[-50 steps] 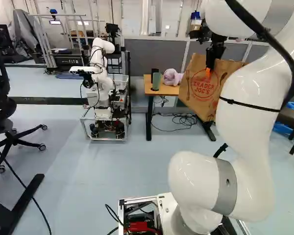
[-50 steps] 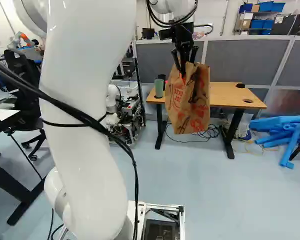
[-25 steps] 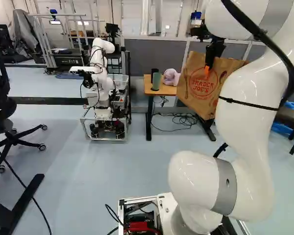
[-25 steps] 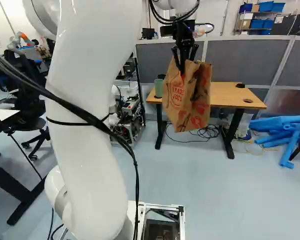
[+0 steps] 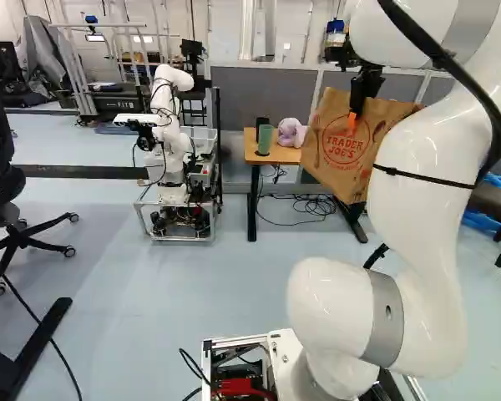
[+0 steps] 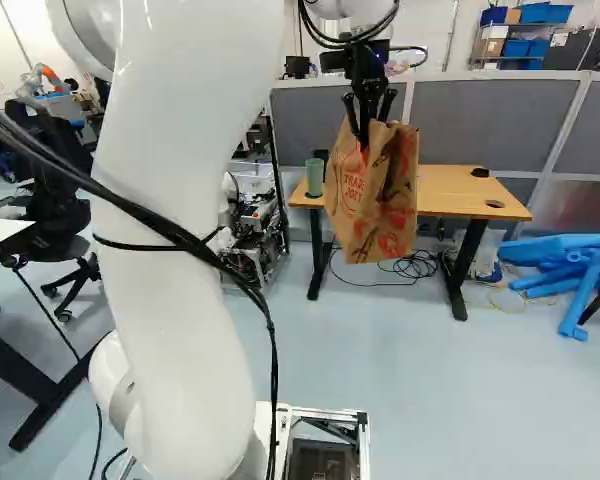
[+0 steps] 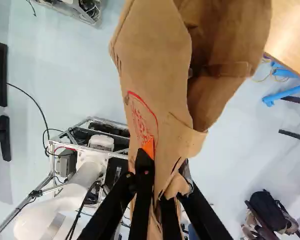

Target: Pick up the bag on the ground and place it on the table

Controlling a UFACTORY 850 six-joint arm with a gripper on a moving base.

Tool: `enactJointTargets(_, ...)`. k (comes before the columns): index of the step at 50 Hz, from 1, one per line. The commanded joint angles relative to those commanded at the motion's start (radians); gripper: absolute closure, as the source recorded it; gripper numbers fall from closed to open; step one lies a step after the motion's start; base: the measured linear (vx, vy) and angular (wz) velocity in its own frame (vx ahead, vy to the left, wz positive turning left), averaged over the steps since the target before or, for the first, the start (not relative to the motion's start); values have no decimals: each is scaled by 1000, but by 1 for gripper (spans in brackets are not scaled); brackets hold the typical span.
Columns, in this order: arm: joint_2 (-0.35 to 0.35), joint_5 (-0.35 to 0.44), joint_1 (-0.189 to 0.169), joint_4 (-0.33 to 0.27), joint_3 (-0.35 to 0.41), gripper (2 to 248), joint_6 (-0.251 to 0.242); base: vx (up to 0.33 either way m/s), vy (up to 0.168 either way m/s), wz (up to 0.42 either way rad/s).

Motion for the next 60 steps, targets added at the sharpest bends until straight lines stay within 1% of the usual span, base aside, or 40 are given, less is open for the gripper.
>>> enactJointTargets(14,0,0,0,0,0,229,0,6,-131,6)
enactJointTargets(27,0,0,0,0,0,229,0,6,-170,3)
enactJointTargets(43,0,0,0,0,0,229,0,49,-218,-8)
enactJointTargets(60,0,0,0,0,0,229,0,121,-227,-2)
